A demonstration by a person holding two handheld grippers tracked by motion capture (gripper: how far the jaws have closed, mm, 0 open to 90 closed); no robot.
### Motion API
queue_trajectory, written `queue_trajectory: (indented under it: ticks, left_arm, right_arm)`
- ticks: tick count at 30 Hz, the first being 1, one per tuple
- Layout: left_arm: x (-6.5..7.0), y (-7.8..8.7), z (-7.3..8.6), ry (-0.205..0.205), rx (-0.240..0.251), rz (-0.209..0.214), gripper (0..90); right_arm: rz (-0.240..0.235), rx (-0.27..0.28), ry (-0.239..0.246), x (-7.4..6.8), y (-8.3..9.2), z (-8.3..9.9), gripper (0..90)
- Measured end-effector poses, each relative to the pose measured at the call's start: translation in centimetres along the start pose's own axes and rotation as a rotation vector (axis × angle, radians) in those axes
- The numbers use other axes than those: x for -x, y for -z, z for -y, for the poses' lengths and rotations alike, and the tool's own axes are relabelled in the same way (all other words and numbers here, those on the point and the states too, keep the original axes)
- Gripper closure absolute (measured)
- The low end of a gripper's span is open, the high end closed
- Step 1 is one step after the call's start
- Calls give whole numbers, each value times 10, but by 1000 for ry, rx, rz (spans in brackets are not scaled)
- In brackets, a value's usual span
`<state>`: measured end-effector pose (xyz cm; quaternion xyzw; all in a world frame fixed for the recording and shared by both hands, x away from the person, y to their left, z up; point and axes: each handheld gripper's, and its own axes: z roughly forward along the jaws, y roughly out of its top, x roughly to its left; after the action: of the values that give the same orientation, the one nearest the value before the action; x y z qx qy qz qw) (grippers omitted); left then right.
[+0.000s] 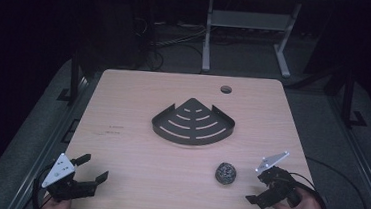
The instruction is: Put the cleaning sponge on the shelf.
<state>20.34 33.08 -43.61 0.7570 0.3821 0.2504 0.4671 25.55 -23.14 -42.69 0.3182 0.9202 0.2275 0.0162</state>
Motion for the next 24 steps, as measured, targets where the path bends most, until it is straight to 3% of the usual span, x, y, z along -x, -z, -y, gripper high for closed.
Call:
queue_trajectory:
  ticks: [13,24]
  left_arm:
    - [-1,1,0,1,1,-1,133]
    - [0,1,0,2,-2,2,133]
  right_arm:
    - [-11,-21,40,-4,-8,-16,156]
    - [-18,-18,46,-4,-9,-20,155]
